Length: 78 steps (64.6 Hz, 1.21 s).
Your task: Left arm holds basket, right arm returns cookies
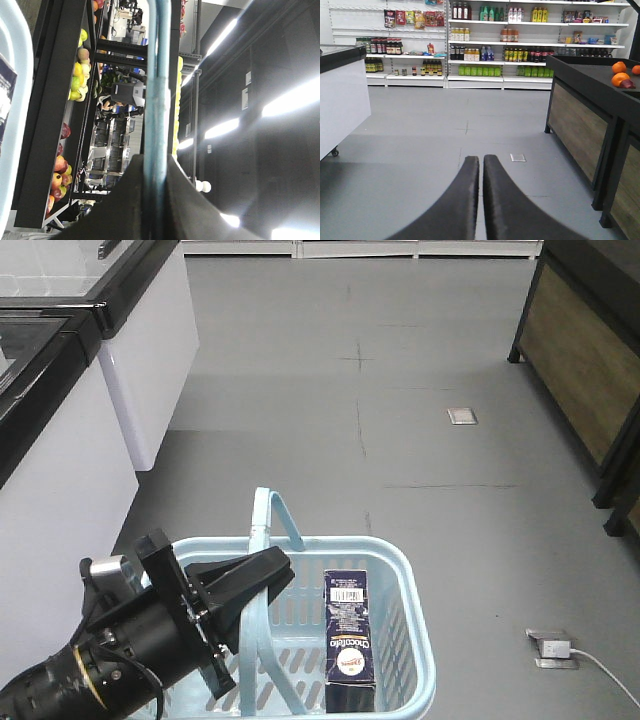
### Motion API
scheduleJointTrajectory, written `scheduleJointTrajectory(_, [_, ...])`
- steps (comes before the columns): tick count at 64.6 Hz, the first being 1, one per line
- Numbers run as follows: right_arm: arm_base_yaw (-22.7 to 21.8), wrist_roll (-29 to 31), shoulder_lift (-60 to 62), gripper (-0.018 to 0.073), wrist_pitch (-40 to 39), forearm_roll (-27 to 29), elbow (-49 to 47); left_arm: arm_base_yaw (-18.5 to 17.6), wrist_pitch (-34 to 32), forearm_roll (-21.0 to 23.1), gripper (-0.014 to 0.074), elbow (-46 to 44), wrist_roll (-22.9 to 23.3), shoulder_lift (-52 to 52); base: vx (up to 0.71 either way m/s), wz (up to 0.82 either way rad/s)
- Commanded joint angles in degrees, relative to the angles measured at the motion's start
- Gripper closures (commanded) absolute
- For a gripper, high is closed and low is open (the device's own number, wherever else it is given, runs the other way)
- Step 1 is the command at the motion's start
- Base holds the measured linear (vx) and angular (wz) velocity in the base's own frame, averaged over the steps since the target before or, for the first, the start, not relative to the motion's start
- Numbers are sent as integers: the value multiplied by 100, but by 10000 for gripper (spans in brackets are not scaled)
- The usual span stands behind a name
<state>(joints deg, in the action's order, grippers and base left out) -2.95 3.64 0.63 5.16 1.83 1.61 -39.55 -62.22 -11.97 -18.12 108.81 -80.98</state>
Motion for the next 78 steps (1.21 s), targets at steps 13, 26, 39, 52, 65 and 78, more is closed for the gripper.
scheduleJointTrajectory(13, [-44, 34, 76, 569, -414, -1, 107, -42, -1646, 105, 596, -155, -10, 186, 2, 2])
scheduleJointTrajectory(26, [-44, 34, 76, 569, -414, -1, 107, -42, -1646, 105, 596, -155, -10, 186, 5, 4])
scheduleJointTrajectory(39, [-44, 34, 76, 569, -414, -1, 107, -42, -1646, 105, 596, -155, -10, 186, 8, 5])
scheduleJointTrajectory(52, [-44, 34, 76, 569, -414, -1, 107, -42, -1646, 105, 596, -155, -10, 186, 10, 3])
scheduleJointTrajectory(65, [-44, 34, 76, 569, -414, -1, 107, -42, -1646, 105, 596, -155, -10, 186, 9, 1])
scheduleJointTrajectory(78, [-44, 34, 76, 569, -414, -1, 107, -42, -1646, 105, 596, -155, -10, 186, 7, -9])
